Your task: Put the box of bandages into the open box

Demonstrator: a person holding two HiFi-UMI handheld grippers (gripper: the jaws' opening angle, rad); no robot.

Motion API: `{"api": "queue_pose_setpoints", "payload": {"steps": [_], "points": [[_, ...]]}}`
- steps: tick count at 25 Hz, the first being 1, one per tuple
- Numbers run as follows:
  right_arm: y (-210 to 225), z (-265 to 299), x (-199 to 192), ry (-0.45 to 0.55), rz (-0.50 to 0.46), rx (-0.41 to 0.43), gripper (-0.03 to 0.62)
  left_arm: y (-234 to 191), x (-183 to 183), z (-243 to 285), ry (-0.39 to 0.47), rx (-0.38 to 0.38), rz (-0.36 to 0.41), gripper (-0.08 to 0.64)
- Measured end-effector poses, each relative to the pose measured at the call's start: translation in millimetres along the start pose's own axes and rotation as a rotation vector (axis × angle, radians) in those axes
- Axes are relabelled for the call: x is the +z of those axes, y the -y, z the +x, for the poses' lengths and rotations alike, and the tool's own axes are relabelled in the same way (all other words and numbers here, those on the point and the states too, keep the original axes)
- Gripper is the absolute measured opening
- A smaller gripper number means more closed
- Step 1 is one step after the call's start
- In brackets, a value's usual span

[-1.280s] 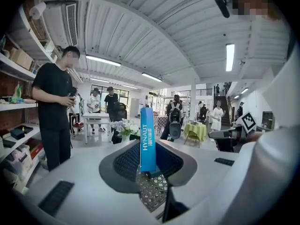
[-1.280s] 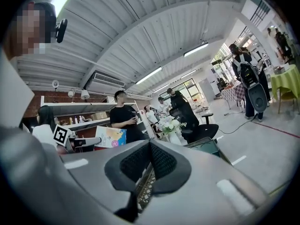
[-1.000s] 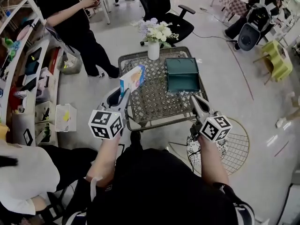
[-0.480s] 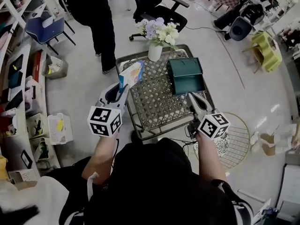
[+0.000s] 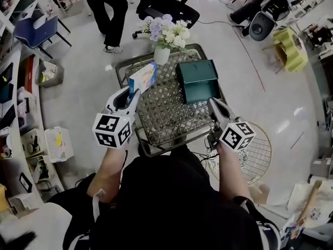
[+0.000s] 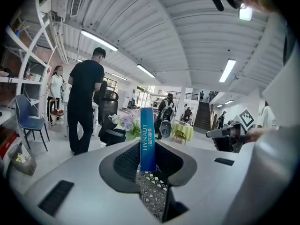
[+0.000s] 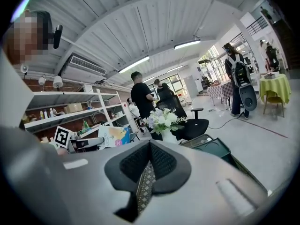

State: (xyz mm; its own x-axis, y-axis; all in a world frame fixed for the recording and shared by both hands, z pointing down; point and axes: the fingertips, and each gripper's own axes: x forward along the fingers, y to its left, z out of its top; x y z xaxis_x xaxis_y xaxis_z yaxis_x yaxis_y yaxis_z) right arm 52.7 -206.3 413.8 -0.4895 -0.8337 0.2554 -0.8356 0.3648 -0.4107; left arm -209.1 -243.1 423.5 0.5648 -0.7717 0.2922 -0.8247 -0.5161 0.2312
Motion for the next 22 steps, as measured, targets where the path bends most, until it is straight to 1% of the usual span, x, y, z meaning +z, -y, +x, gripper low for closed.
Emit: {"api": "queue_pose_setpoints", "payload": {"steps": [4,6,9,13,17,20,22], "points": [[32.5,14.8,3.3,-0.04,0.016,0.044,0.011,12.4,-6.5,26.1,-0.03,0.037,-0.012,0.089],[54.1,24.6,6.8,-0.061,0.018,0.073,0.011,19.6,-12.2,46.7,-0.045,0.063,-0.035,0.089],[94.0,35.0,17.0,-0.078,0.017,0.108,0.011,39.5,-20.3,83.2,-0.063,0.076,-0.074,0.089],[142.8,44.6,18.8,-0.112,0.048,0.143,0.011,64.8,-28.8,117.2,-0.117,0.109,-0.075,0.089],[178.8,44.9,23.6,-0.133,0.053,0.157,0.011,88.2,-36.5,147.4,-0.154,0.114,-0.08,0.089],[192.8,44.0,20.7,-0.14,0.072,0.166,0.011,98.4,-44.9,160.4,-0.189,0.115,-0.083,0.089],[200.9,44.5,19.4,-0.138,0.083,0.163,0.011,104.6,-51.5,170.4,-0.216,0.102,-0.085,0.089]]}}
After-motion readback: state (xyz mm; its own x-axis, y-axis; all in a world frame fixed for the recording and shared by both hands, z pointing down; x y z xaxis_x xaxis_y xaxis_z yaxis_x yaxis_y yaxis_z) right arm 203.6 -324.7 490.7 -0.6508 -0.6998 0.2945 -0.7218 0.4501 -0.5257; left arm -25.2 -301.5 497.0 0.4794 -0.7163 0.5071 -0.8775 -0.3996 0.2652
